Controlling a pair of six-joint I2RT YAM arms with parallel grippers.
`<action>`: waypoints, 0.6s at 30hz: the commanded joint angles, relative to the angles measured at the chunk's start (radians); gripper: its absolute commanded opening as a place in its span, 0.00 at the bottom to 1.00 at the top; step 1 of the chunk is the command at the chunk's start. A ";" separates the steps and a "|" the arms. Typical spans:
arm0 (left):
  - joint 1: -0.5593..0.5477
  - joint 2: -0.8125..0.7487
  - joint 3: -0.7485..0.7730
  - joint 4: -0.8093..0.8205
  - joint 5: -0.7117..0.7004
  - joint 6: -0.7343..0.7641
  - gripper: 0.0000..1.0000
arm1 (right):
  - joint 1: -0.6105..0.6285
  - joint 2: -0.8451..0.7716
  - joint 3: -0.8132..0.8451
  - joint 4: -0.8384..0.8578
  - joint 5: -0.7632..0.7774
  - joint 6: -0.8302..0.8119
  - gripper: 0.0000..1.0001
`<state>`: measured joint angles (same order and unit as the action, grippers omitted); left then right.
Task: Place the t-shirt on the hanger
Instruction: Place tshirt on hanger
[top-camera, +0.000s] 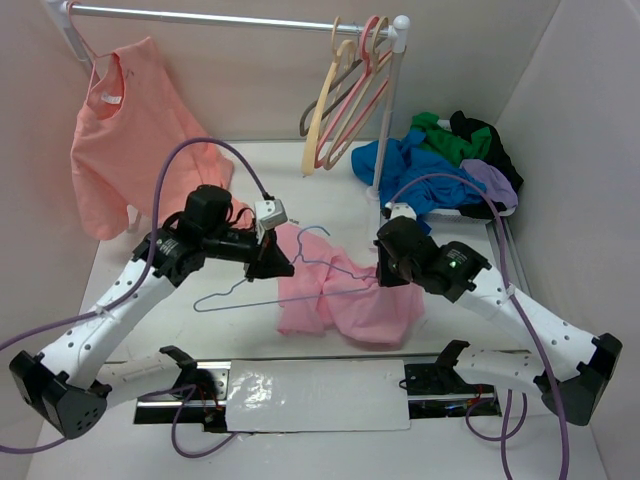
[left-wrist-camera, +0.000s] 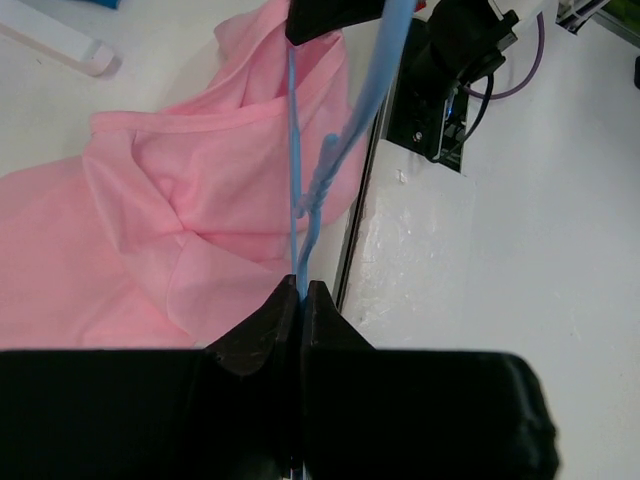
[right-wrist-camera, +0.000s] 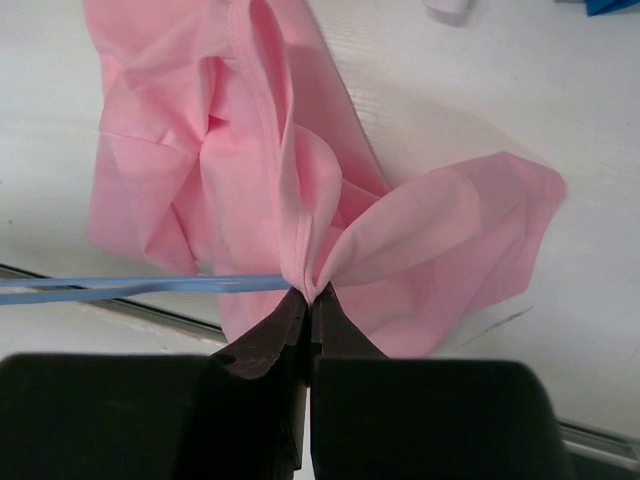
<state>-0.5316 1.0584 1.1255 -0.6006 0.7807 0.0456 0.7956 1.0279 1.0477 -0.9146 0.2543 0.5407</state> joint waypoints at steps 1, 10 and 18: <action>-0.010 0.032 0.029 0.076 0.020 -0.003 0.00 | 0.010 0.008 0.048 -0.012 0.000 -0.010 0.00; -0.031 0.127 0.049 0.157 0.077 -0.019 0.00 | 0.019 0.027 0.067 0.008 -0.009 -0.010 0.00; -0.107 0.173 -0.004 0.351 -0.074 -0.230 0.00 | 0.056 0.047 0.095 0.017 0.003 -0.001 0.00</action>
<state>-0.6182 1.2366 1.1332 -0.3916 0.7532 -0.0856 0.8391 1.0725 1.0885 -0.9119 0.2470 0.5407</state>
